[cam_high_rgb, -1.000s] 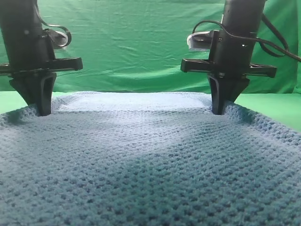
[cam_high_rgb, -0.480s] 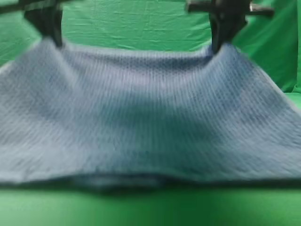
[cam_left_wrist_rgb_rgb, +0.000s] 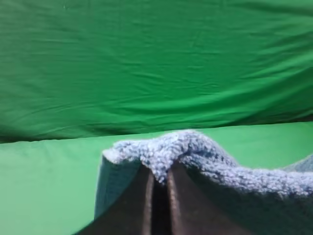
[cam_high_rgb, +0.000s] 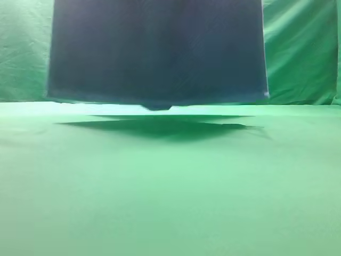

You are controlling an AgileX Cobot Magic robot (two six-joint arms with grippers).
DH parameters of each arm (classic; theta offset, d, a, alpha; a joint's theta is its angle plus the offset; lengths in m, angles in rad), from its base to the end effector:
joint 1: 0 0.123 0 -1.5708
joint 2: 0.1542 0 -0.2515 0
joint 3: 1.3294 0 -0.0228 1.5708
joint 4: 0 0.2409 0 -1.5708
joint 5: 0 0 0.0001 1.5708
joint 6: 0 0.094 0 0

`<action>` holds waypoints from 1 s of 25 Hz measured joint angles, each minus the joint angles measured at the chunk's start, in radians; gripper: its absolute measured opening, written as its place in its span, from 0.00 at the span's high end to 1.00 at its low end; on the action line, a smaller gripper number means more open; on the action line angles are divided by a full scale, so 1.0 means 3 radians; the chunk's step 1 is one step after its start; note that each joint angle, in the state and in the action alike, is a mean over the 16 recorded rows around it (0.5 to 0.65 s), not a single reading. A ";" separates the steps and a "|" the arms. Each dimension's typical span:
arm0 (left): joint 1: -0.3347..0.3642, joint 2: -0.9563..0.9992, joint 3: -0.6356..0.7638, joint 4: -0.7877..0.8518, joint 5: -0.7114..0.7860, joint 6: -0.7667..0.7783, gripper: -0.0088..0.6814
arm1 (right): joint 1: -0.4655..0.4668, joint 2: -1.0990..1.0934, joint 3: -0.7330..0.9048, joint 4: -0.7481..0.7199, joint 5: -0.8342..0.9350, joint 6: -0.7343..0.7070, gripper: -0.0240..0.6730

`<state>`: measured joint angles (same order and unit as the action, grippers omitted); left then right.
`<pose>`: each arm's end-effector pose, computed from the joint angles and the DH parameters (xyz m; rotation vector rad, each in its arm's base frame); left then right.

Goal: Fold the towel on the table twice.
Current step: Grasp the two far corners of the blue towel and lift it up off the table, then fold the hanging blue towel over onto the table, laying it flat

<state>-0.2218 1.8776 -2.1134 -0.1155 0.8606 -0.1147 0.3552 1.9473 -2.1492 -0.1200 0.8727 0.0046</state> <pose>0.4017 -0.0990 0.3986 0.0864 2.1194 -0.3382 0.4061 0.1414 0.3791 -0.4040 2.1105 0.0656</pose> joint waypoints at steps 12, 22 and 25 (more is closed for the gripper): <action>0.0002 -0.0105 0.0596 0.0050 -0.0178 -0.0074 0.99 | 0.0001 0.0157 -0.0142 -0.0093 0.0543 -0.0132 0.97; -0.0003 -0.0846 0.1825 -0.0031 -0.0472 -0.0011 0.99 | 0.0057 -0.0490 0.0927 -0.0084 0.0535 -0.0012 0.97; -0.0006 -0.1172 0.2257 -0.0136 -0.0548 0.0045 0.99 | 0.0086 -0.0829 0.1432 -0.0056 0.0411 0.0049 0.97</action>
<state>-0.2236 1.5260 -1.4363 -0.1563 0.6961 -0.1012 0.3808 1.6987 -1.7195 -0.1369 0.9961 0.0195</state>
